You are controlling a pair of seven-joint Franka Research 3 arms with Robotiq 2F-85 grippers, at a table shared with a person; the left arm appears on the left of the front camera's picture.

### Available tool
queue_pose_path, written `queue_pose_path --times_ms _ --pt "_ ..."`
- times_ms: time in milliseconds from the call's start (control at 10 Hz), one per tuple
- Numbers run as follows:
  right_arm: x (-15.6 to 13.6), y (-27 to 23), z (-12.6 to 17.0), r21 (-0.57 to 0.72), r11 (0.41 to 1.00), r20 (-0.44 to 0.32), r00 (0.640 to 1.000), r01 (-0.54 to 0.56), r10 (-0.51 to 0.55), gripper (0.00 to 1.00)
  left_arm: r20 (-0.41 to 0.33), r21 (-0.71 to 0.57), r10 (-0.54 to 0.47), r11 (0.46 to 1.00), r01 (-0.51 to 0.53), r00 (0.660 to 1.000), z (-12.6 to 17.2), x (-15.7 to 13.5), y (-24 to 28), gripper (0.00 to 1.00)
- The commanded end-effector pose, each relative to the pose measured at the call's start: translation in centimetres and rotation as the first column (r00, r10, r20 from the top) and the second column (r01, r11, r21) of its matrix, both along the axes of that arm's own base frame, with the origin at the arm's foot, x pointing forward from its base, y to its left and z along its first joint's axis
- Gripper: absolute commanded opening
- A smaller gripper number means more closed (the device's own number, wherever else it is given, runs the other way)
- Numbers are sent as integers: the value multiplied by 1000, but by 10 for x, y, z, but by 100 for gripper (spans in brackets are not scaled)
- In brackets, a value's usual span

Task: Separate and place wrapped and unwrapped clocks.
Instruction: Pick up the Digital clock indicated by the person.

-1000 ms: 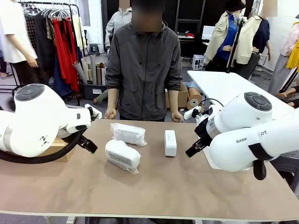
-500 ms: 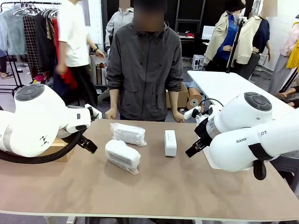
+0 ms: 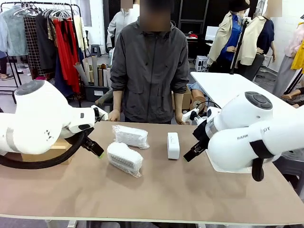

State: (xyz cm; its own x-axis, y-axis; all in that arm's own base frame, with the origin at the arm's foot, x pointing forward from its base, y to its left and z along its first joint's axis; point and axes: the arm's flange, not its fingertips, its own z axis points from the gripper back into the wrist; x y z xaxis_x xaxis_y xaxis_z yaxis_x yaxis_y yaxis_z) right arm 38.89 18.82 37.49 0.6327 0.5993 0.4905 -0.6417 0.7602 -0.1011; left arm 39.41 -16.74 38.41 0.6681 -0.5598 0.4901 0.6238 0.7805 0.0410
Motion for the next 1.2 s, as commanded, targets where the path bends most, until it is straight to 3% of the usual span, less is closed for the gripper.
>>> queue_pose_path --times_ms 0,200,500,800,1000,1100 --pt "12 -19 26 51 994 -48 994 -93 95 100 -47 -76 -69 995 65 996 27 8 26 100" --pt "18 -28 54 92 984 -36 987 -153 157 100 -19 -113 -134 985 131 991 53 8 31 100" --pt "34 -54 98 196 937 2 955 -290 295 100 37 -164 -339 926 341 940 96 14 47 100" --pt "51 -88 127 267 881 65 919 -392 389 100 116 -127 -532 830 544 839 127 26 67 100" --pt "61 -103 137 278 861 102 904 -427 416 100 156 -75 -585 796 600 796 132 34 69 100" --pt "62 -103 137 273 856 120 898 -439 423 100 166 -61 -583 799 599 795 135 37 70 100"
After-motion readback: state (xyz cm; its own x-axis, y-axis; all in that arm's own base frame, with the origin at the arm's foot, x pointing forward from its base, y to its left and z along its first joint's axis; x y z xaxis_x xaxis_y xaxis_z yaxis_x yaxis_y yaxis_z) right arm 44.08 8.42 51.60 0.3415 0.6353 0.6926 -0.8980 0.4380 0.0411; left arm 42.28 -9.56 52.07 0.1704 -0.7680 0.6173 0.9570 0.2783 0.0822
